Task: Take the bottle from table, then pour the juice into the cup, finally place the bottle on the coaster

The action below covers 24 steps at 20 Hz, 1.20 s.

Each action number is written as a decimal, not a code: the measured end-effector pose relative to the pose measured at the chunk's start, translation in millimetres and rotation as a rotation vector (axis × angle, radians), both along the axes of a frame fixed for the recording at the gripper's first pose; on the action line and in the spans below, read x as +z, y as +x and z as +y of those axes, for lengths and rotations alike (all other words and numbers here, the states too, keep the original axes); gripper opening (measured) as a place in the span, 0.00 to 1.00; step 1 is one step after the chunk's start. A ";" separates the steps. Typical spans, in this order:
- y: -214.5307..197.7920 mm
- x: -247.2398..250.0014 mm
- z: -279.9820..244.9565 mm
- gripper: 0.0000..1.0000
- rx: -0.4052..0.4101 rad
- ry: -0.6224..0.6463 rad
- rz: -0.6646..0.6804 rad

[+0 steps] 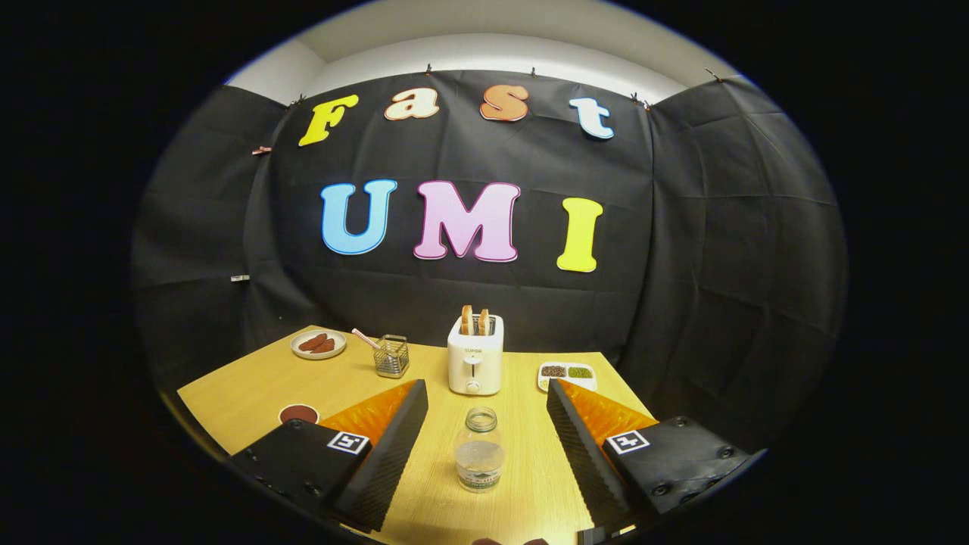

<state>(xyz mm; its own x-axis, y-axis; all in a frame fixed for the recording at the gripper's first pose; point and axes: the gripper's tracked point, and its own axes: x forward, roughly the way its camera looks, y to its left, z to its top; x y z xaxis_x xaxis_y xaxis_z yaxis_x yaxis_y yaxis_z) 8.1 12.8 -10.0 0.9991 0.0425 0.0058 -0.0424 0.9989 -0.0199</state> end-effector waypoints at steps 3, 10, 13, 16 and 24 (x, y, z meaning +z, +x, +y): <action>6.0 -5.9 1.6 0.97 0.006 -0.006 0.011; 28.2 -28.4 2.6 0.97 0.020 -0.011 0.025; 38.3 -42.5 0.2 0.97 0.018 -0.021 0.037; 46.3 -60.2 -0.4 0.98 0.024 -0.029 0.056; 64.1 -104.1 4.6 0.97 0.043 -0.020 0.105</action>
